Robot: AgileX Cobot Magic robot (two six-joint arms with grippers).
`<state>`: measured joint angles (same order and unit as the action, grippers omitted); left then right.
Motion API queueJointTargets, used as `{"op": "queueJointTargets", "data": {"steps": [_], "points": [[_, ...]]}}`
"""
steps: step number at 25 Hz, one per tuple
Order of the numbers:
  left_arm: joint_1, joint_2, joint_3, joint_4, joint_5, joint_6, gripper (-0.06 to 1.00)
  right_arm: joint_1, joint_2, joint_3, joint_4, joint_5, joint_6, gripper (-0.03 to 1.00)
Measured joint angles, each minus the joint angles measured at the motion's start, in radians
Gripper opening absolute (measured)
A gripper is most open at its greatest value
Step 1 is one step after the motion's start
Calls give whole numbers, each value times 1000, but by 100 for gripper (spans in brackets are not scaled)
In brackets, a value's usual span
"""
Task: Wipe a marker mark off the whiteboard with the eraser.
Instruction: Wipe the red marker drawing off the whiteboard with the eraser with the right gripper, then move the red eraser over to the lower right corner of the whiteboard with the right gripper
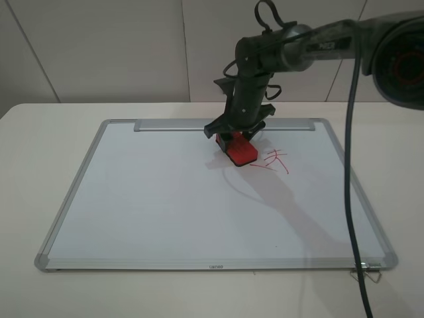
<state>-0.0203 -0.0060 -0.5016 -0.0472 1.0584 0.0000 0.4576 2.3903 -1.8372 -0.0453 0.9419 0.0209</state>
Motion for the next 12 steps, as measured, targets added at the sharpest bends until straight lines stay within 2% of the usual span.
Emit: {"op": "queueJointTargets", "data": {"steps": [3, 8, 12], "points": [[0, 0, 0, 0, 0, 0, 77, -3, -8, 0, 11, 6, 0, 51], [0, 0, 0, 0, 0, 0, 77, 3, -81, 15, 45, 105, 0, 51], [0, 0, 0, 0, 0, 0, 77, 13, -178, 46, 65, 111, 8, 51]]}}
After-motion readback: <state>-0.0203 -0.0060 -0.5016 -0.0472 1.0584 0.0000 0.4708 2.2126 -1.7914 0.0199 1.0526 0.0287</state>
